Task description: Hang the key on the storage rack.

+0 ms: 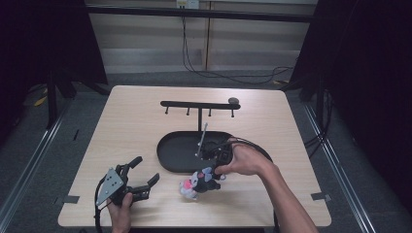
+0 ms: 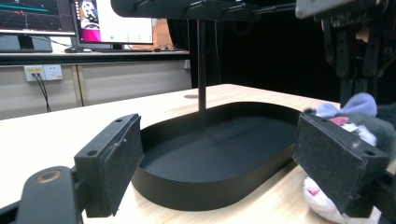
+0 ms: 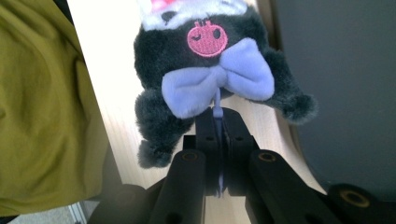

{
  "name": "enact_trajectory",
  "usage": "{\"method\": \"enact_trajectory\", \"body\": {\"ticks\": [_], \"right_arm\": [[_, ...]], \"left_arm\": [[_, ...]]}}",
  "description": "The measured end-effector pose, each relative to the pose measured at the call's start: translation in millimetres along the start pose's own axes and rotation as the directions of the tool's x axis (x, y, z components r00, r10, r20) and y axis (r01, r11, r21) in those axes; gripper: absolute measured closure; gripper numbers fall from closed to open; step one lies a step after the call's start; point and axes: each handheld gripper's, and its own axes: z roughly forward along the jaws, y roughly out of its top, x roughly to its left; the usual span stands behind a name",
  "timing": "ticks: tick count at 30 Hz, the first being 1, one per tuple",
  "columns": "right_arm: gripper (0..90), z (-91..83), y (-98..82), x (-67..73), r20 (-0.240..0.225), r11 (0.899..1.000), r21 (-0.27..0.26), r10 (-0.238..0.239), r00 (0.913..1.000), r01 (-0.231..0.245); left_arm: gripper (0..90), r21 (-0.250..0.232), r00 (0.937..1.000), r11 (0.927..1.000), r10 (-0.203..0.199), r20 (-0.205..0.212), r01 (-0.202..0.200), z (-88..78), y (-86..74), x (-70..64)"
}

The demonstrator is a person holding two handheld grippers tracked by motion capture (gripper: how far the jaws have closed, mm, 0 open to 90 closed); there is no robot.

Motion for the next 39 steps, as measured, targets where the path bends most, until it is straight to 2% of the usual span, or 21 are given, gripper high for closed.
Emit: {"method": "enact_trajectory", "body": {"ticks": [5,9,13,16,20,24,32,35,39], "right_arm": [[87.2,-11.4,4.8,3.8,-0.005,1.0,-0.009,-0.003,1.0,0.003],[87.3,-23.8,10.3,6.9,0.015,1.0,-0.026,-0.014,0.9998,0.014],[87.3,-29.1,12.8,8.1,0.016,0.999,-0.03,-0.027,0.9995,0.027],[87.3,-33.1,16.7,9.6,0.036,0.999,-0.008,-0.037,0.9987,0.037],[87.3,-39.1,21.6,11.7,0.059,0.998,-0.01,-0.057,0.9967,0.058],[87.3,-47.1,24.0,12.7,0.062,0.998,-0.015,-0.067,0.9958,0.068],[87.3,-61.3,29.7,12.9,0.059,0.998,-0.034,-0.057,0.9966,0.059],[87.3,-65.8,33.7,11.4,0.073,0.998,-0.016,-0.063,0.9954,0.064],[87.3,-73.3,37.6,11.6,0.081,0.997,-0.023,-0.071,0.9942,0.073]], "left_arm": [[15.6,-0.001,1.0,1.0,0.0,0.0,0.0,0.1,0.0,0.0],[15.6,0.001,1.0,1.0,0.0,0.001,0.0,-0.1,0.0,0.0],[15.6,-0.002,1.0,1.0,-0.002,0.0,0.002,0.1,0.0,-0.1],[15.6,-0.002,1.0,1.0,-0.002,0.001,0.002,0.1,0.0,-0.1],[15.6,-0.003,1.0,1.0,-0.004,-0.002,0.004,0.1,-0.1,-0.2],[15.6,-0.004,1.0,1.0,-0.006,-0.003,0.006,0.1,-0.1,-0.4],[15.6,-0.003,1.0,1.0,-0.005,-0.002,0.005,0.1,-0.1,-0.3],[15.6,-0.003,1.0,1.0,-0.006,-0.003,0.006,0.1,-0.1,-0.4],[15.6,-0.003,1.0,1.0,-0.005,-0.002,0.005,0.1,-0.1,-0.3]]}}
